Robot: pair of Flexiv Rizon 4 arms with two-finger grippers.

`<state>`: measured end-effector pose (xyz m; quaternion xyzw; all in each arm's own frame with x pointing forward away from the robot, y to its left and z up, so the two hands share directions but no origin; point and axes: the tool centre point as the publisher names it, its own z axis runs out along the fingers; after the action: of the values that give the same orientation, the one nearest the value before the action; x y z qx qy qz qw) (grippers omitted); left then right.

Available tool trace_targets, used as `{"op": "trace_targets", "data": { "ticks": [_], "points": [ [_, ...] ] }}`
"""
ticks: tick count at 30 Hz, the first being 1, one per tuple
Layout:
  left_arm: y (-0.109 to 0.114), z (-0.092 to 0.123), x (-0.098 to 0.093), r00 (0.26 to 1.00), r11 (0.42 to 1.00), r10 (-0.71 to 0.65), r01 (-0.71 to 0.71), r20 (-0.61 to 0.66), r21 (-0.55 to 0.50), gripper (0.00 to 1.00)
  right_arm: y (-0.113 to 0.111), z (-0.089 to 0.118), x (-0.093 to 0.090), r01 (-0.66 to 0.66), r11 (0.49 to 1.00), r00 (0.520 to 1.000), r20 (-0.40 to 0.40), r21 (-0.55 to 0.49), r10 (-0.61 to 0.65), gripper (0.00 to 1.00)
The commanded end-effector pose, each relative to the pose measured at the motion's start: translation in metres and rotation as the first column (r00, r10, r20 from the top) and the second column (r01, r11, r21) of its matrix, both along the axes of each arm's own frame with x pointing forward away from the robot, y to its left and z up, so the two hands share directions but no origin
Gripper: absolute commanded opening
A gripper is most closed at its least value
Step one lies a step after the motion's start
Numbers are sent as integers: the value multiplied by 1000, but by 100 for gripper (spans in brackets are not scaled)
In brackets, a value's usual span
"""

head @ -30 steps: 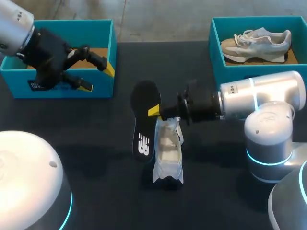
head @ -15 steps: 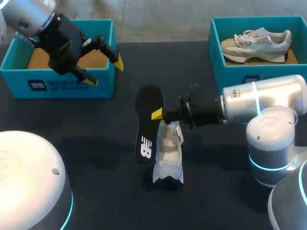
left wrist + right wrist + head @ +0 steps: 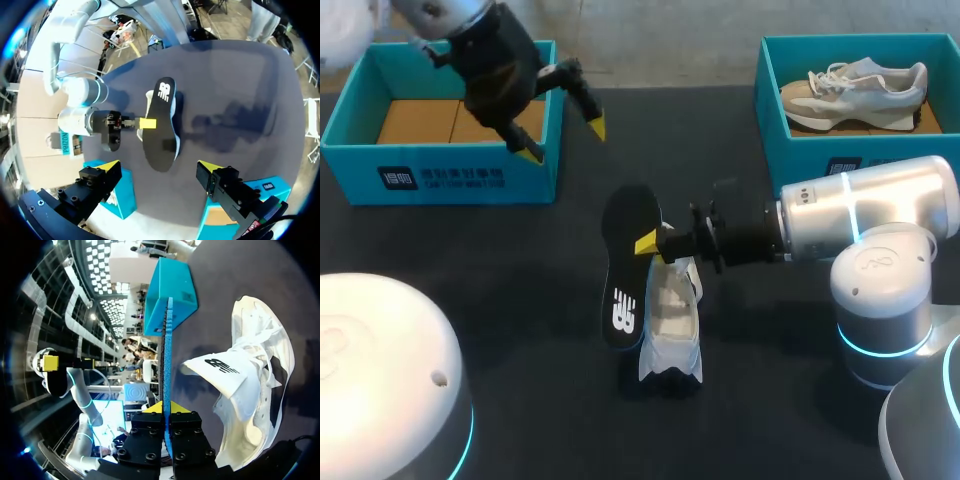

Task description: Take the shoe out of the shoebox, open the shoe tongue, remove and reinsert the insole, then place the shoe into the shoebox

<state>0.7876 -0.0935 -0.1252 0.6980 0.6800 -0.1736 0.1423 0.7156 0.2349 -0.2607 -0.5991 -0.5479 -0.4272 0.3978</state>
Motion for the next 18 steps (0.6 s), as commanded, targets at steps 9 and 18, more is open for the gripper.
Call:
{"op": "trace_targets", "data": {
  "ticks": [9, 18],
  "points": [
    [-27, -6, 11, 988, 951, -81, 115, -128, 288, 100, 4, 1, 0, 1, 1000, 1000, -2, -10, -1, 0],
    [-37, -7, 4, 985, 934, -103, 143, -136, 328, 100, 4, 1, 0, 1, 1000, 1000, -2, -10, -1, 0]
  ]
}}
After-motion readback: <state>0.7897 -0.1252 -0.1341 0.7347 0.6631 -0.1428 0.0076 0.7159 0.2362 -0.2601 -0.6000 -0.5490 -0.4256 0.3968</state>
